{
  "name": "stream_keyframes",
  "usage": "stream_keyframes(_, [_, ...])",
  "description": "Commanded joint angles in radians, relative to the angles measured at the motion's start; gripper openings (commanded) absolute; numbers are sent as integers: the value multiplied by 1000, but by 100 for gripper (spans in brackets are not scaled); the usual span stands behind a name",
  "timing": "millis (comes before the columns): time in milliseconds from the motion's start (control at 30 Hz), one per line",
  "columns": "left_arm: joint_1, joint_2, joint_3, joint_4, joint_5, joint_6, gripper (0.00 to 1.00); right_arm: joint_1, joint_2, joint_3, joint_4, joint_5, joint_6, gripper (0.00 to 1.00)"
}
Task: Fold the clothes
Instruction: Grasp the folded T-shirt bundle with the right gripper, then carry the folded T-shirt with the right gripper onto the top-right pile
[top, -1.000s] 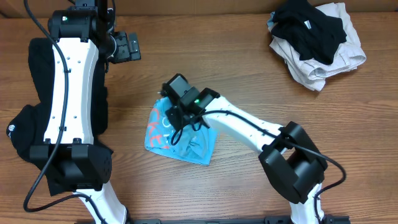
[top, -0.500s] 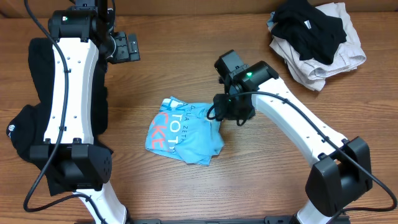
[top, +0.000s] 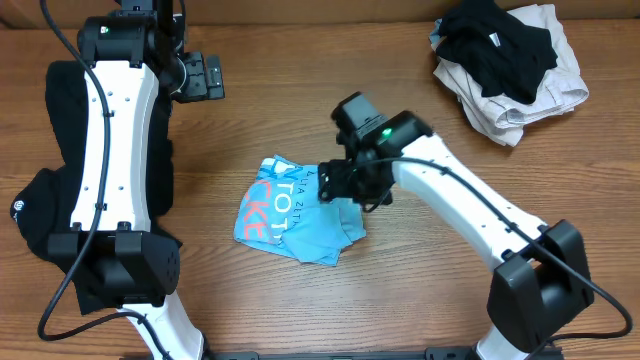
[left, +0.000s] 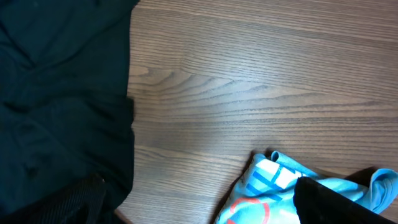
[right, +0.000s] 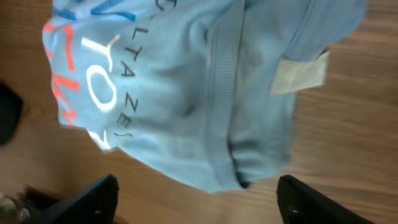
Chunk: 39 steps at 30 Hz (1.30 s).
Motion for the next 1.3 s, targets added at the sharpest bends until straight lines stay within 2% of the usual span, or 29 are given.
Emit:
stream_keyframes(0, [4, -9, -5, -4, -10, 29, 100, 7, 2, -107, 61, 64, 285, 95])
stream_keyframes(100, [5, -9, -5, -9, -10, 51, 100, 2, 2, -227, 177, 49, 384, 100])
stream_keyframes(300, [4, -9, -5, -16, -10, 51, 100, -23, 2, -402, 486, -167, 422, 100])
stream_keyframes(433, [4, -9, -5, -17, -10, 50, 100, 6, 3, -452, 634, -196, 476, 95])
stream_keyframes(500, [4, -9, -5, -16, -10, 50, 100, 31, 5, -463, 707, -196, 483, 84])
stream_keyframes(567, [4, -9, -5, -17, -10, 50, 100, 59, 10, -469, 777, -195, 502, 62])
stream_keyframes(633, [5, -9, -5, -17, -10, 50, 100, 79, 17, -469, 835, -193, 498, 50])
stream_keyframes(667, [4, -9, -5, -17, -10, 50, 100, 82, 17, -469, 852, -189, 497, 39])
stream_keyframes(733, [5, -9, -5, -17, -10, 50, 100, 82, 17, -469, 867, -180, 481, 8])
stream_keyframes(767, [5, -9, -5, -19, -10, 50, 100, 74, 16, -468, 893, -187, 451, 4])
stream_keyframes(933, [4, -8, -5, -19, -10, 58, 100, -1, -12, -443, 1026, -322, 338, 4])
stream_keyframes(1267, [6, -8, -5, -14, -13, 58, 100, -296, -166, -224, 984, -504, 256, 4])
